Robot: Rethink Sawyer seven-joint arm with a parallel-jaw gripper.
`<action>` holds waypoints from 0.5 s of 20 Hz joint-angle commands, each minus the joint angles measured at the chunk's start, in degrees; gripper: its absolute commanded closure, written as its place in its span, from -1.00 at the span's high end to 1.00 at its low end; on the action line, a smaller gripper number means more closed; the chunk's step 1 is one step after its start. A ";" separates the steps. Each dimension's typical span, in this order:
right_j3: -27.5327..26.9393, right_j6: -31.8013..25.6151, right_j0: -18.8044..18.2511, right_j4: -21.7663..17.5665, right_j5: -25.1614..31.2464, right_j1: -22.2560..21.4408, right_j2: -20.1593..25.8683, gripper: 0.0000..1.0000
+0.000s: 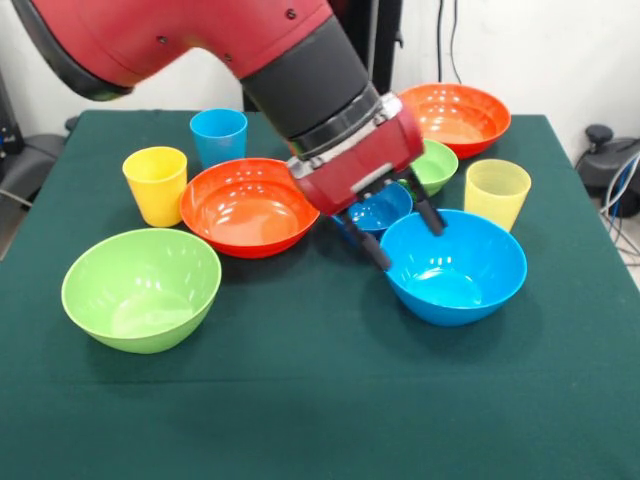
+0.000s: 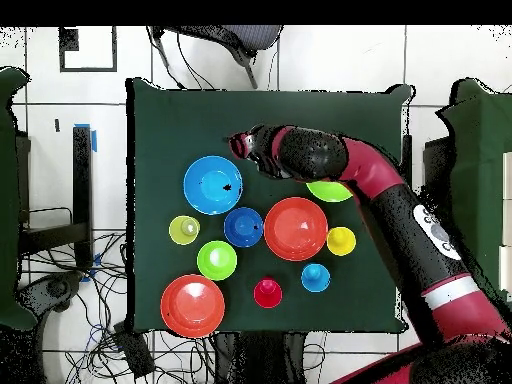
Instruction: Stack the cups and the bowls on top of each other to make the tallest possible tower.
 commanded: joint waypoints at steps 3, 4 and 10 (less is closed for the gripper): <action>1.44 -4.08 4.64 -2.28 7.31 2.38 -3.45 1.00; 0.98 -4.18 5.10 -2.56 8.31 2.48 -4.20 1.00; -2.68 -3.80 9.15 -6.40 10.52 1.96 -10.47 1.00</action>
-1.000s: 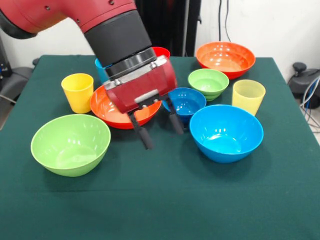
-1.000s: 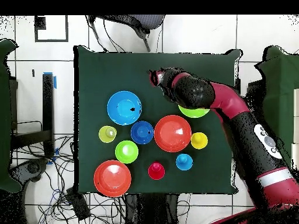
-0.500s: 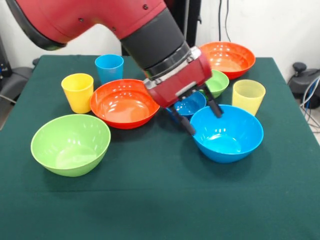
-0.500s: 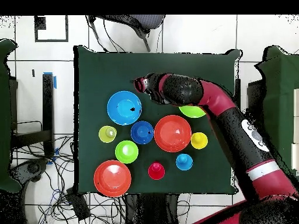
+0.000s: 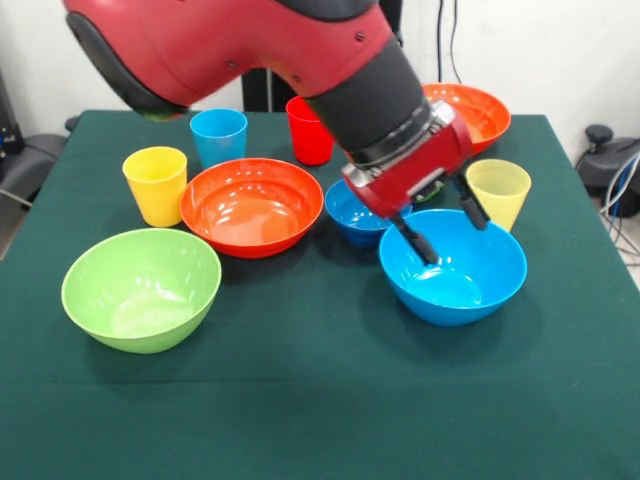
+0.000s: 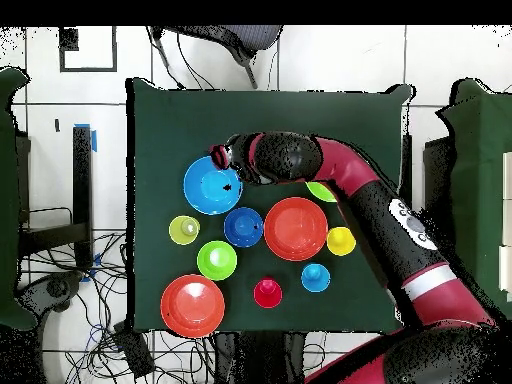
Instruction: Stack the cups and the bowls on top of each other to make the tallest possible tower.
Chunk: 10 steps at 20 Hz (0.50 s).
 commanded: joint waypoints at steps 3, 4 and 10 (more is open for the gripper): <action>-4.15 -3.89 6.16 -7.49 7.77 0.91 -10.44 1.00; -4.35 -4.01 6.25 -7.79 7.54 0.86 -10.69 1.00; -4.71 -4.43 6.61 -9.24 6.60 -0.08 -11.45 1.00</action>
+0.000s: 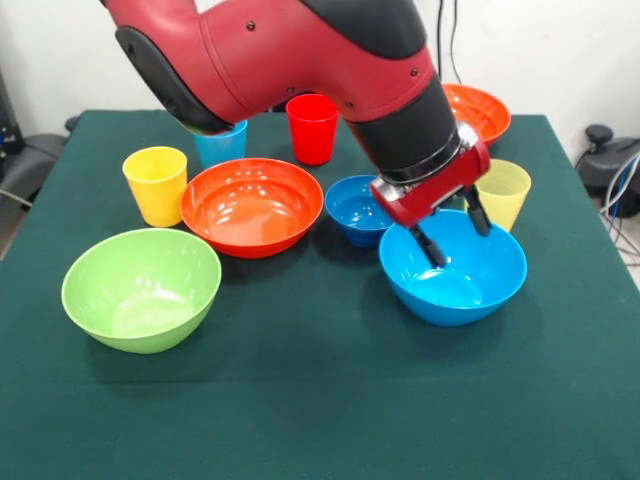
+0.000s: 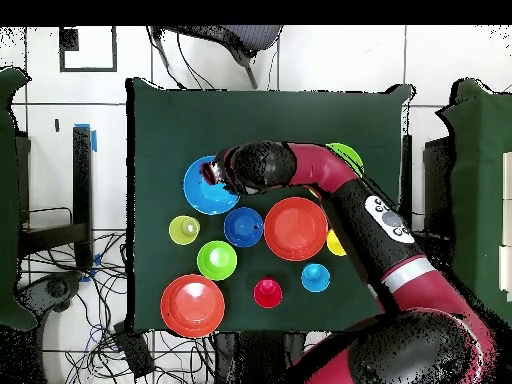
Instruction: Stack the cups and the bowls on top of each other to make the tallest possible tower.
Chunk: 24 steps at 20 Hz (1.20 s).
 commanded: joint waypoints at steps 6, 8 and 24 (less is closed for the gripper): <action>-4.62 -3.95 2.02 -7.45 2.32 -1.37 -7.46 1.00; -4.91 -4.01 2.10 -8.02 1.88 -1.55 -7.56 1.00; -2.51 -3.64 1.46 -8.02 0.80 -1.37 -6.50 1.00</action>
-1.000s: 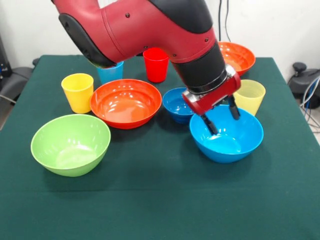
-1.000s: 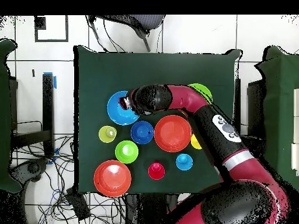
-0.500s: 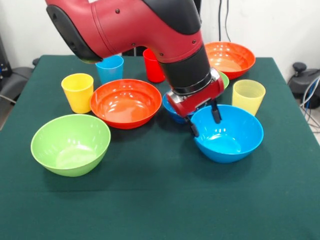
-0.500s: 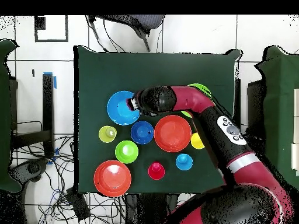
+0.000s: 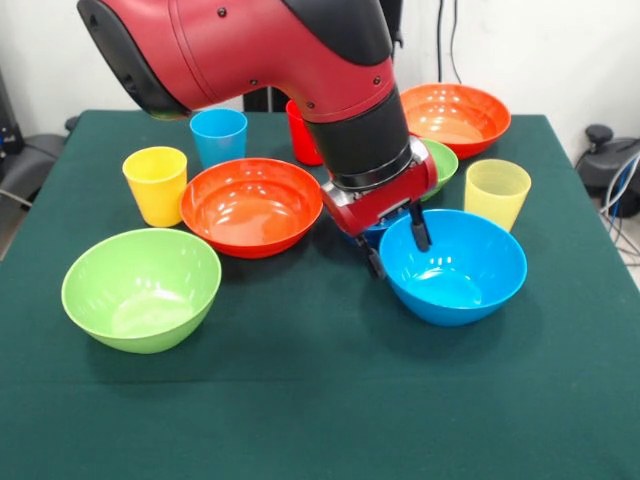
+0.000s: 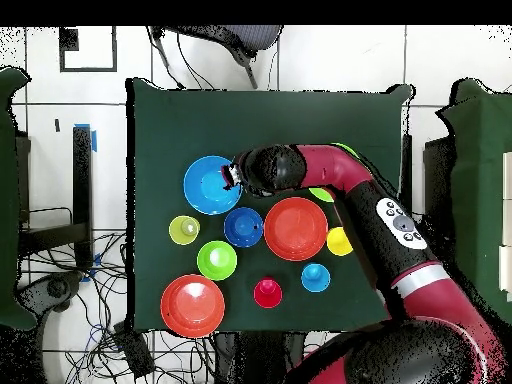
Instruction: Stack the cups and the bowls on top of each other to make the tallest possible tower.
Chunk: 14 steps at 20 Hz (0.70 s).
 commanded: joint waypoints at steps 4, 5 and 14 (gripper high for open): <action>-0.41 -3.37 1.20 -2.38 2.63 1.93 -3.32 1.00; -0.77 -2.92 1.67 -2.31 3.55 2.42 -4.03 1.00; -1.67 -2.90 3.41 -3.11 6.91 3.70 -7.06 1.00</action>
